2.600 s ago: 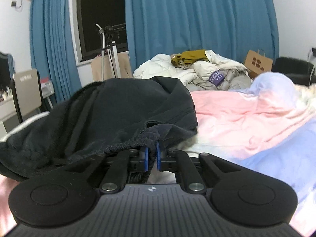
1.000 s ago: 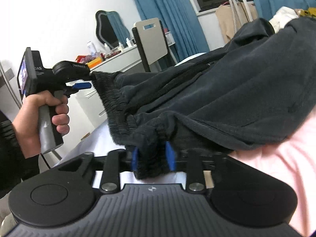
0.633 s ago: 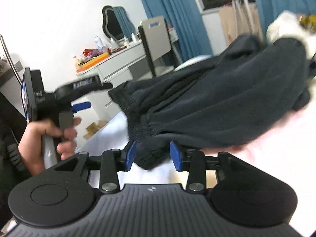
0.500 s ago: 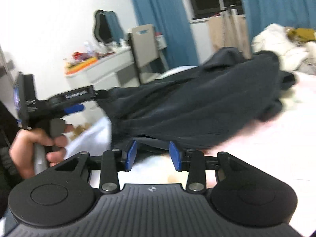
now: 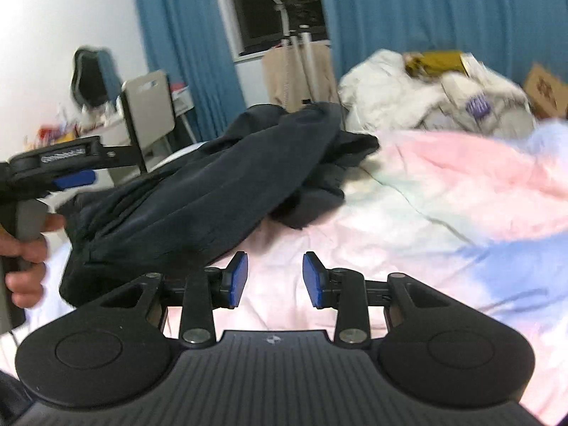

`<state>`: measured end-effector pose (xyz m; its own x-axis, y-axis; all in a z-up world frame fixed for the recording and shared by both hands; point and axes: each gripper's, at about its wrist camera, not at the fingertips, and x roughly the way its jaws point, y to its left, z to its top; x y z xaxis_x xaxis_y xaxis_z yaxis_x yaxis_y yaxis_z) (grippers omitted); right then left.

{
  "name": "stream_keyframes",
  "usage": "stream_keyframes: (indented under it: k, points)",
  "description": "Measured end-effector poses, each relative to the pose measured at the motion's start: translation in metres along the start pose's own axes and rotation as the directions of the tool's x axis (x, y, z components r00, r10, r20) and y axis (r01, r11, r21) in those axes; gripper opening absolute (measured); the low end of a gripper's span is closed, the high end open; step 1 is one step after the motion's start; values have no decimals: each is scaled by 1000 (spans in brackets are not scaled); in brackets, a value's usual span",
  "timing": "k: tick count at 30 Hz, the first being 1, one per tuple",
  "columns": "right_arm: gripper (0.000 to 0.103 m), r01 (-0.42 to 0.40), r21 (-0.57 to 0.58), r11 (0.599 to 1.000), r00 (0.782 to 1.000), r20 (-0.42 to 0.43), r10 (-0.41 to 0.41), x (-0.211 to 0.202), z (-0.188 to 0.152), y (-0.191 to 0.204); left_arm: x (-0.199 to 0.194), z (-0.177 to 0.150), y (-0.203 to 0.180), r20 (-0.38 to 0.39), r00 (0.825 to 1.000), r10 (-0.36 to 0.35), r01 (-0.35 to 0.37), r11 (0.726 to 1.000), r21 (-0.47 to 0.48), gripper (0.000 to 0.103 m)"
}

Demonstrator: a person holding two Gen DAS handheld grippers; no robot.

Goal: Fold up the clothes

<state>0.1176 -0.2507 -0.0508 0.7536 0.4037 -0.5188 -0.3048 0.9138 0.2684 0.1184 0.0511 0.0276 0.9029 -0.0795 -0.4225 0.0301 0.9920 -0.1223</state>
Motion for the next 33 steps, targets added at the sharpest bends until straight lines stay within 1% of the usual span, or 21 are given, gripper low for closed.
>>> stream_keyframes:
  k: [2,4,6,10,13,16,18,21,23,25,27,29,30,31,33]
  points:
    - [37,6,15,1000,1000,9,-6,4,0,-9,23,4,-25,1,1000,-9,9,999,31,98]
    - [37,24,5,1000,999,26,-24,9,1,-17,46,7,-47,-1,1000,-17,17,998,62,98]
    - [37,31,19,999,999,37,-31,14,1,-25,72,11,-70,-7,1000,-24,24,995,96,95]
    - [37,6,97,995,998,58,-11,15,5,-52,123,17,-110,-1,999,-36,36,988,152,90]
    - [37,4,128,992,997,76,-14,14,9,-73,159,27,-134,19,999,-32,28,986,167,88]
    - [37,-12,168,986,997,83,-2,18,11,-95,200,39,-159,32,999,-5,-2,978,207,87]
    - [37,-10,194,981,997,79,-5,25,13,-108,225,46,-173,26,999,24,-29,971,239,84]
    - [37,-12,246,969,998,69,-5,35,11,-125,263,54,-190,10,999,52,-53,961,272,84]
    - [37,-15,274,962,998,62,-2,41,9,-136,287,55,-197,-20,997,69,-61,959,276,82]
    - [37,-20,297,955,999,53,5,47,6,-143,309,56,-203,-45,995,89,-73,957,280,68]
    - [37,-21,319,948,999,46,7,50,0,-150,323,55,-207,-53,991,120,-100,954,282,69]
    - [37,-16,339,941,999,39,3,54,-4,-157,333,51,-205,-79,986,146,-118,953,279,68]
    - [37,-9,349,937,999,33,-3,57,-4,-160,338,49,-204,-98,982,159,-126,952,277,60]
    - [37,-4,355,935,1000,30,-7,58,-5,-162,342,47,-203,-121,977,174,-135,952,276,41]
    - [37,5,359,933,1000,26,-15,59,-6,-162,346,42,-200,-153,969,195,-147,949,278,14]
